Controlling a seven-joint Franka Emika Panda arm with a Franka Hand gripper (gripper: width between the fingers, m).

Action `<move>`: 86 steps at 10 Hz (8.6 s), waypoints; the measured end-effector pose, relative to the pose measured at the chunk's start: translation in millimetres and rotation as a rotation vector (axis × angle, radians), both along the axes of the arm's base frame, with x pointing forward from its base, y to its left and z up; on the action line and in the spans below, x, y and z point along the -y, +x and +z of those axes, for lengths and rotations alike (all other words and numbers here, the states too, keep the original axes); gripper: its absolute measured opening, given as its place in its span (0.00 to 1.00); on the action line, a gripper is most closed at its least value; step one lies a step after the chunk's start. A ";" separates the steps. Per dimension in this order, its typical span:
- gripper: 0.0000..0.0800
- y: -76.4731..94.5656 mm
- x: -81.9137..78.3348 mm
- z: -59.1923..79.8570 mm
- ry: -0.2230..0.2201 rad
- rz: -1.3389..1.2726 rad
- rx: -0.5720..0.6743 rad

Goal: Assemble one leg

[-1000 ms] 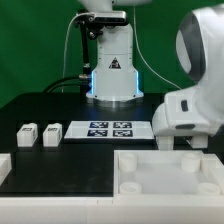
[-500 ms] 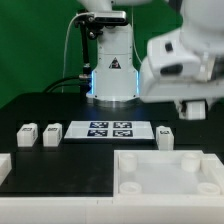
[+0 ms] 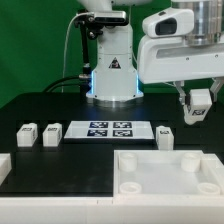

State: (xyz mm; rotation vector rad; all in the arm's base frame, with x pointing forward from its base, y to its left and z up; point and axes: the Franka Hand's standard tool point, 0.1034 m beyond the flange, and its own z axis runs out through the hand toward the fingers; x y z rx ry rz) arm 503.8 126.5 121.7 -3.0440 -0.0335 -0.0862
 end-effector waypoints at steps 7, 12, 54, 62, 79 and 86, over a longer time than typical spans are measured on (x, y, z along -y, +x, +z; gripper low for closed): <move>0.37 86.7 15.0 54.5 0.041 -0.008 0.586; 0.37 102.1 28.1 14.2 -0.026 0.081 0.608; 0.81 115.8 16.0 -36.1 0.000 0.163 0.125; 0.69 121.8 16.2 -41.5 0.019 0.127 -0.095; 0.50 121.7 21.6 -45.6 0.162 -1.542 -0.262; 0.81 120.0 6.9 -45.2 0.120 -0.803 -0.159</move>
Offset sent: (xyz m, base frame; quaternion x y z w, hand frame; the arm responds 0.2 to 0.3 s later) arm 0.0764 -0.0185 0.0594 -0.0077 0.2349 -0.0277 0.9716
